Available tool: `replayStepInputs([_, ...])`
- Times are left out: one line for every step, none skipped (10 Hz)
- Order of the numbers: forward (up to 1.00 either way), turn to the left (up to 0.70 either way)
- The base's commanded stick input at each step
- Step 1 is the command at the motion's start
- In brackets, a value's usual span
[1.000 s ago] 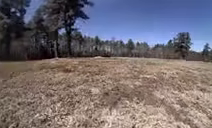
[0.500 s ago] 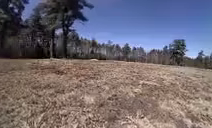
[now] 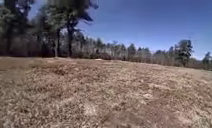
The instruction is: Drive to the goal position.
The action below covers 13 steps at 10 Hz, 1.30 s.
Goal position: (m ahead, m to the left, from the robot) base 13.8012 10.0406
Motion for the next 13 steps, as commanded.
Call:
replayStepInputs([0.7, 0.0])
replayStepInputs([0.7, 0.0])
replayStepInputs([0.7, 0.0])
replayStepInputs([0.7, 0.0])
replayStepInputs([0.7, 0.0])
replayStepInputs([0.7, 0.0])
replayStepInputs([0.7, 0.0])
replayStepInputs([0.7, 0.0])
replayStepInputs([0.7, 0.0])
replayStepInputs([0.7, 0.0])
replayStepInputs([0.7, 0.0])
replayStepInputs([0.7, 0.0])
replayStepInputs([0.7, 0.0])
